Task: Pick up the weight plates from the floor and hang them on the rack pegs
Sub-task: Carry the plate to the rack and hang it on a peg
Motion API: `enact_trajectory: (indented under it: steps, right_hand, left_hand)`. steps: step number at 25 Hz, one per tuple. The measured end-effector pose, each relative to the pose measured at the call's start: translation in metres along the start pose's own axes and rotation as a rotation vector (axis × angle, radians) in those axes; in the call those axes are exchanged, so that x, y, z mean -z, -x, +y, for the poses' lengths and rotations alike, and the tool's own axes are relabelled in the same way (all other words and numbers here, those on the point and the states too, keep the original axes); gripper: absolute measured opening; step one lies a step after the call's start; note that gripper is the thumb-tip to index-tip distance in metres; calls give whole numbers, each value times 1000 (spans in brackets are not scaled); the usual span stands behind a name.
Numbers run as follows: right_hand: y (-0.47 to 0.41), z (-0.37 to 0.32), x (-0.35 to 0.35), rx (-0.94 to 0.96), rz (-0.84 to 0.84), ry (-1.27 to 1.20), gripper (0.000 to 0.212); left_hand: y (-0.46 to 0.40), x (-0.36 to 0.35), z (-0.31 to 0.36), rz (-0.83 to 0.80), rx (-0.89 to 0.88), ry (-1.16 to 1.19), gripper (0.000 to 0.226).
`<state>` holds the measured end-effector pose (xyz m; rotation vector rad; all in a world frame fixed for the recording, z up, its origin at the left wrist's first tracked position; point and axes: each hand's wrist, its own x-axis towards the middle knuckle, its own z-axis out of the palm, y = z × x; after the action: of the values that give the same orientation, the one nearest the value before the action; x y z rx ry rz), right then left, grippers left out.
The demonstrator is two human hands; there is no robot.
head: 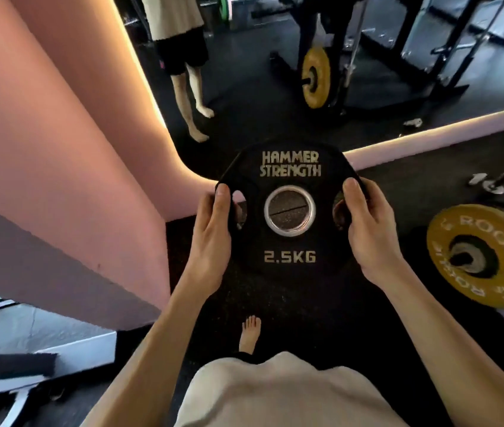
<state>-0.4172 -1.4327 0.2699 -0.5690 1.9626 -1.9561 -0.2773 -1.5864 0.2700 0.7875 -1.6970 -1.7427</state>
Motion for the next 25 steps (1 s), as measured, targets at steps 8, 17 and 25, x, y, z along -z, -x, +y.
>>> enact_trajectory:
  steps: [8,17,25]
  right_hand:
    - [-65,-2,7,28,564,53,34]
    - [-46,-31,82,84,1063,101,17]
    - [-72,-101,204,227,1215,230,21]
  left_hand:
    - [-155,-69,22,-495,66,9,33]
    - [-178,-211,42,-1040,-31,0,63]
    - [-163,-367,109,-1127,-177,121,32]
